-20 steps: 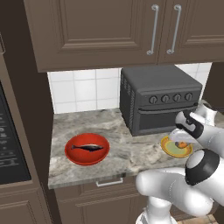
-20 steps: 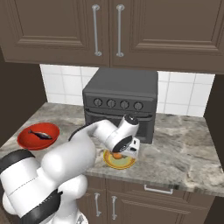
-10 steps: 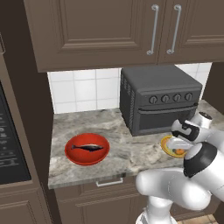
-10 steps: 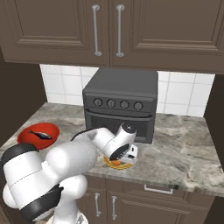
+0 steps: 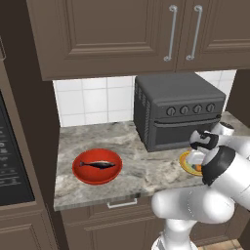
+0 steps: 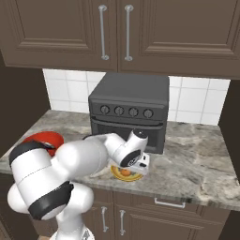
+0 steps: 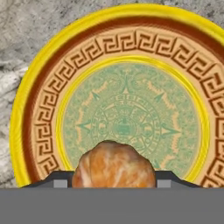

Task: Remove the tangerine from the bowl and place it on the small plate. Then place the bowl with only the fish in the microwave, close the door, and press the start button to microwave the fish.

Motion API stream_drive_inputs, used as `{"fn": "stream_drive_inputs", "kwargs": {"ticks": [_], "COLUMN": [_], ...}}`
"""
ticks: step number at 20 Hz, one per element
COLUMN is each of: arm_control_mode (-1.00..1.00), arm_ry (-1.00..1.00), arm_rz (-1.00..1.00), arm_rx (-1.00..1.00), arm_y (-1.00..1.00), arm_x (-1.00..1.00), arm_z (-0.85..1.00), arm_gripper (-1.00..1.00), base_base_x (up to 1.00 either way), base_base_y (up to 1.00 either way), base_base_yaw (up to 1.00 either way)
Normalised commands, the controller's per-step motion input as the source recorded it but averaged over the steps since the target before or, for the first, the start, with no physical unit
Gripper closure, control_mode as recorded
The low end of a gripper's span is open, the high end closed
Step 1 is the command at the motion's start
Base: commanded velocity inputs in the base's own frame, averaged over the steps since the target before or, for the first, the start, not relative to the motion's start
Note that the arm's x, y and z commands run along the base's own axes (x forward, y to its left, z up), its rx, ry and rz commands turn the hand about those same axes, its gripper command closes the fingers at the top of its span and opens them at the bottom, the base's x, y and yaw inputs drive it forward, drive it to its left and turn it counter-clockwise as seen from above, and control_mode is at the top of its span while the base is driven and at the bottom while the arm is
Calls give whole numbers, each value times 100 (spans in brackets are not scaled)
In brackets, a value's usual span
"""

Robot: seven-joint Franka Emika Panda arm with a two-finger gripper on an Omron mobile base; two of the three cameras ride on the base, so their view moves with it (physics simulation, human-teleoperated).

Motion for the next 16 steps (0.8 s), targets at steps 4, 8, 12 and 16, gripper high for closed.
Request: {"fn": "stream_drive_inputs", "kwargs": {"ticks": [4, 8, 12, 16], "arm_control_mode": [-100, -100, -100, -100], "arm_ry": [-1, -9, -18, -17], "arm_rz": [0, 0, 0, 0], "arm_rx": [0, 0, -3, -7], "arm_y": [-6, 0, 3, 33], "arm_x": [0, -3, -9, -36], "arm_z": [0, 8, 40, 60], "arm_gripper": [-100, -100, -100, -100], "base_base_x": [0, 0, 0, 0], "base_base_y": [0, 0, 0, 0], "base_base_yaw": [0, 0, 0, 0]}}
